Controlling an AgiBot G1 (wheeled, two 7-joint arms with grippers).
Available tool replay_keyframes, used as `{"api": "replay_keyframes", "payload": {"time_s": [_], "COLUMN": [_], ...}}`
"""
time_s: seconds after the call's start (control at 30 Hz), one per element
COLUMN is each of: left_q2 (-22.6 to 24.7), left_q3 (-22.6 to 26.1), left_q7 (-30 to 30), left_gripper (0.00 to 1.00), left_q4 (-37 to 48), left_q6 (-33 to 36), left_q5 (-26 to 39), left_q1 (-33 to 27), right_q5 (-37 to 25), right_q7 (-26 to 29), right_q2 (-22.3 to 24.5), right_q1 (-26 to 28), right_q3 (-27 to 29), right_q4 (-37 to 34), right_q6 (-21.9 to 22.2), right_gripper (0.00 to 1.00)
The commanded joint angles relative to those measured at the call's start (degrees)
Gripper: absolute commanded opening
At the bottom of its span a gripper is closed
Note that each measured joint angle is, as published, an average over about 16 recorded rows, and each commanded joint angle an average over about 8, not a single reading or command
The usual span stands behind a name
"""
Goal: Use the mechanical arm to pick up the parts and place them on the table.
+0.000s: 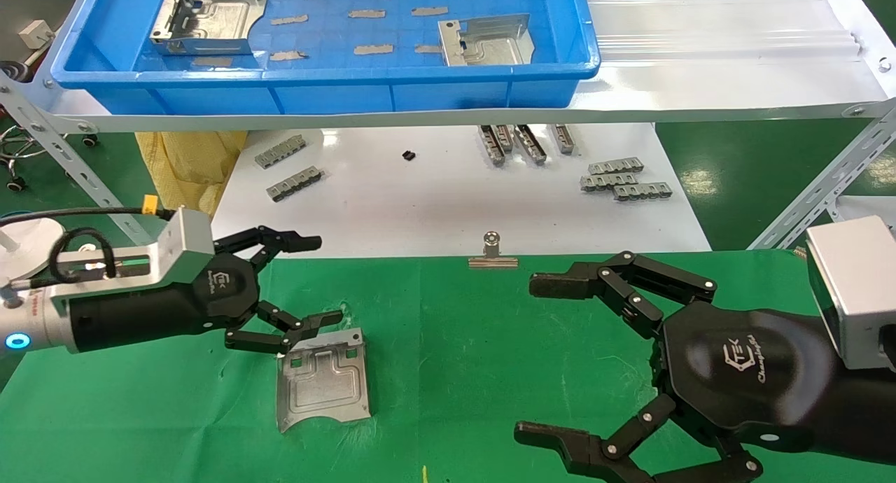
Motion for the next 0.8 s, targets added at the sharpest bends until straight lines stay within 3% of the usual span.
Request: {"api": "replay_keyframes", "payload": {"time_s": [0.03, 0.8], "left_q2": [-0.7, -9.2], "left_q3": [-0.6, -8.1], "left_q7": [-1.6, -19.4], "left_gripper": [1.0, 1.0], "left_q4": [-2.4, -30.4], "left_q6": [-0.2, -2.5], "left_q5": [-0.8, -9.6], "left_q1": [1.1, 13.3], "right_q5": [0.0, 0.0], "right_q7": [0.0, 0.0], "right_q2": [0.0, 0.0], "right_q1": [0.0, 0.0], "right_q3": [0.0, 0.0], "right_q4": [0.0, 0.0], "right_q6": [0.0, 0.0], "right_gripper": [1.0, 1.0]}}
